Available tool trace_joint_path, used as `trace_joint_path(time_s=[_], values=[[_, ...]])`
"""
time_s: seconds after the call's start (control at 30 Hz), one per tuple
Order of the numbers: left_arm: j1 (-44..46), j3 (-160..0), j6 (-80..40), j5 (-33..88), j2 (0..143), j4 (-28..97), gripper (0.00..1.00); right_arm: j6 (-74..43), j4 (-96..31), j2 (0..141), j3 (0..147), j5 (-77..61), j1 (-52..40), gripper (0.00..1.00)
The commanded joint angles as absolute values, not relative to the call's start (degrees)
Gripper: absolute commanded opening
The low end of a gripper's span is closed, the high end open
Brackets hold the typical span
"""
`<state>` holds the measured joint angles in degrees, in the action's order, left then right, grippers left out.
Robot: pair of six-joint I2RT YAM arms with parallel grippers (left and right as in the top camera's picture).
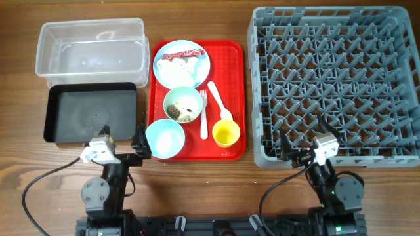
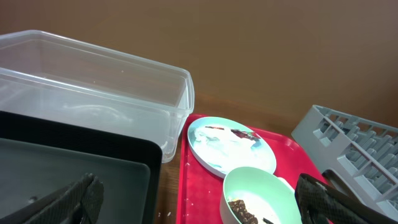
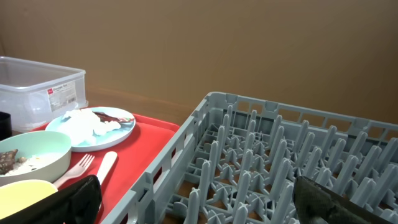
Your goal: Sort waste into correct bins and load items into the dishwasher rack
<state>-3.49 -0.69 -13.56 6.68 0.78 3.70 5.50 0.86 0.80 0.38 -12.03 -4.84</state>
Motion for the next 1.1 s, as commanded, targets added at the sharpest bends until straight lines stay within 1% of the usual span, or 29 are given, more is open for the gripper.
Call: trace_joint_path(time_s=[0.0, 0.47, 0.6, 1.07], values=[[-3.64, -0.32, -12.25, 6.11, 0.16, 3.92, 1.0, 6.0, 0.99, 1.02, 0.3, -12.97, -5.08, 1.0], [-3.64, -0.32, -12.25, 6.11, 0.16, 3.92, 1.0, 6.17, 0.99, 1.02, 0.3, -12.34, -5.08, 1.0], [-3.64, -0.34, -12.25, 6.11, 0.16, 3.88, 1.0, 9.04, 0.99, 1.02, 0.3, -12.32, -5.08, 1.0], [-3.64, -0.34, -12.25, 6.11, 0.16, 3.9, 1.0, 9.04, 1.23, 1.02, 0.3, -12.1, -5.08, 1.0]])
